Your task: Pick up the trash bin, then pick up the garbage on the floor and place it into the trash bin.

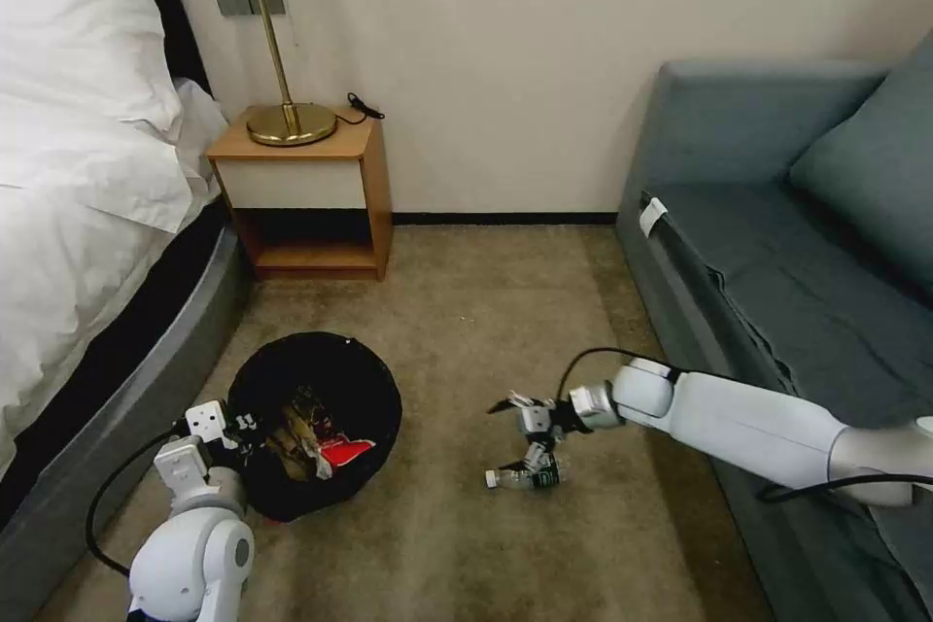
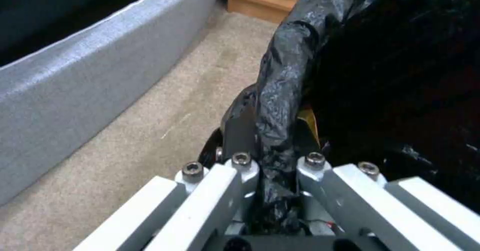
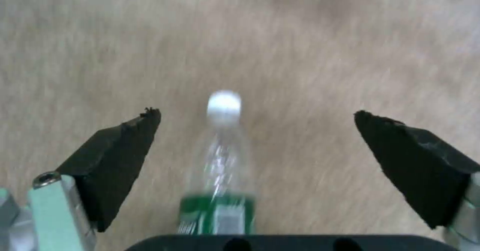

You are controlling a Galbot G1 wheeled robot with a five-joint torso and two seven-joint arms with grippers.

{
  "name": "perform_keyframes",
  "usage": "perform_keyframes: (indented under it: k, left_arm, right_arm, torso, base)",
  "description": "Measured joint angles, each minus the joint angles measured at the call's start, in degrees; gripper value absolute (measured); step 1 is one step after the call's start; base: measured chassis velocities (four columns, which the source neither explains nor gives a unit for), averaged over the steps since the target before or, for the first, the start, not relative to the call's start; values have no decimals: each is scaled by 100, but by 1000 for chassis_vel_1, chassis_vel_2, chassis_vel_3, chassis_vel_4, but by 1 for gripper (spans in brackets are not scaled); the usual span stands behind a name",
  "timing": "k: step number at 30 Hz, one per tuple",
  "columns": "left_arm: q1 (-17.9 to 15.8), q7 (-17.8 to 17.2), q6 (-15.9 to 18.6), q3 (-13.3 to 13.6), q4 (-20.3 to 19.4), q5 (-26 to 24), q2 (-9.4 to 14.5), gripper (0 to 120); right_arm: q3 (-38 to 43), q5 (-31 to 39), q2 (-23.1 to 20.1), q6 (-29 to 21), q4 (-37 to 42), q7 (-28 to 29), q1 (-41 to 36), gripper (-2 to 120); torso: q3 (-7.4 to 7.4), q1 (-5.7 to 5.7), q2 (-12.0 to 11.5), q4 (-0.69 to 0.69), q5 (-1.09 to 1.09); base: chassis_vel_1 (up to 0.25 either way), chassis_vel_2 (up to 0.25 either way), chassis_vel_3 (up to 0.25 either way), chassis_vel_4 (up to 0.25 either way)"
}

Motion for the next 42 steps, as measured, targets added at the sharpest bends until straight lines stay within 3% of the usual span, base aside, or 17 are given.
perform_keyframes:
  k: [10,21,32,39,42]
  left_arm:
    - [-32,0,3,9,6,-2,18,3]
    - [-26,-5,10,31,6,9,8,3]
    - [10,-9,3,32,5,32,-13,3]
    - [20,-12,-7,26,0,42,-18,3]
    - [17,-12,-7,29,0,44,-19,3]
  right_arm:
    - [340,-411,255,252,-945,21,-540,97]
    - [575,-667,382,404,-1476,53,-756,91]
    - [833,-851,541,522,-1784,185,-1091,73]
    - [887,-830,523,544,-1723,234,-1113,43]
    - [907,-805,497,544,-1678,239,-1130,38]
  torso:
    - [0,0,0,1,0]
    - [-1,0,0,1,-1]
    - [0,0,0,1,-1]
    - [0,0,0,1,-2]
    - [0,0,0,1,-1]
  base:
    - [0,0,0,0]
    - [0,0,0,0]
    - [0,0,0,0]
    - [0,0,0,0]
    - [0,0,0,0]
